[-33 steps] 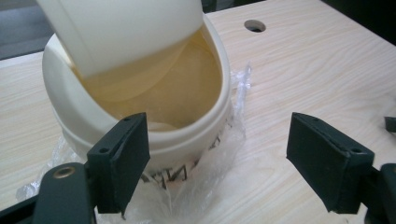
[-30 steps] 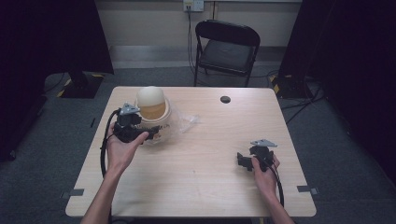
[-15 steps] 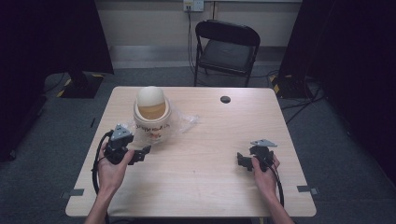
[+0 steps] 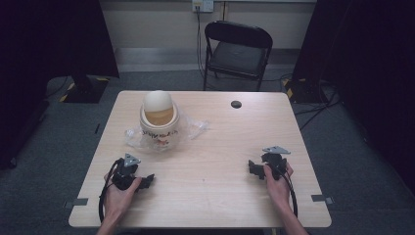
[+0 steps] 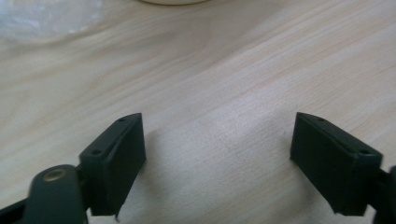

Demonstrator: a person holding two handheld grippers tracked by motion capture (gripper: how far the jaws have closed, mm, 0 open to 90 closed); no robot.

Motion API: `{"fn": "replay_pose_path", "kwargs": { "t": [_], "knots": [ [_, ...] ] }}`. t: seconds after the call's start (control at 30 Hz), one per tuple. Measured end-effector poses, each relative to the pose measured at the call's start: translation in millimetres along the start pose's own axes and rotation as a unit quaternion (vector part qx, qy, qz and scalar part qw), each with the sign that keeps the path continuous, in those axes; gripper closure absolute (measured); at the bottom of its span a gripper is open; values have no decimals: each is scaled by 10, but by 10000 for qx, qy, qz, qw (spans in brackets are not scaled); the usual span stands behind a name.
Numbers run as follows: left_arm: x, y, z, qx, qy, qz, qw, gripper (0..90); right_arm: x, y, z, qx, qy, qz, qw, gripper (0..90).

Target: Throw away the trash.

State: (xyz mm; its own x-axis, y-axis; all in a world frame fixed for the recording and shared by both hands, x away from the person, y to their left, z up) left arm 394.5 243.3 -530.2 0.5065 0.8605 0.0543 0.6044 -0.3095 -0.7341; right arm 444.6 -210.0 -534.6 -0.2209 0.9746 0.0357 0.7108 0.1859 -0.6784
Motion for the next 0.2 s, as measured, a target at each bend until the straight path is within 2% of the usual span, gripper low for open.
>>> {"fn": "replay_pose_path", "kwargs": {
  "t": [0.07, 0.2],
  "knots": [
    [-10, -13, -8, -6, 234, -91, 9997, 176, 1, 0, 0, 1, 2, -4, 10000, 115],
    [-13, 24, 15, -206, -109, 5, 9997, 157, 0, 0, 0, 0, 3, -4, 10000, 115]
  ]
}}
Point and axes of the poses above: each handheld gripper's, and its own axes: y roughly forward along the jaws, z roughly out of its underside, x roughly to its left, the point moved 5 cm from there along y, roughly forward along the jaws, and after that the axes turned 4 degrees about y, right-handed, at the moved point
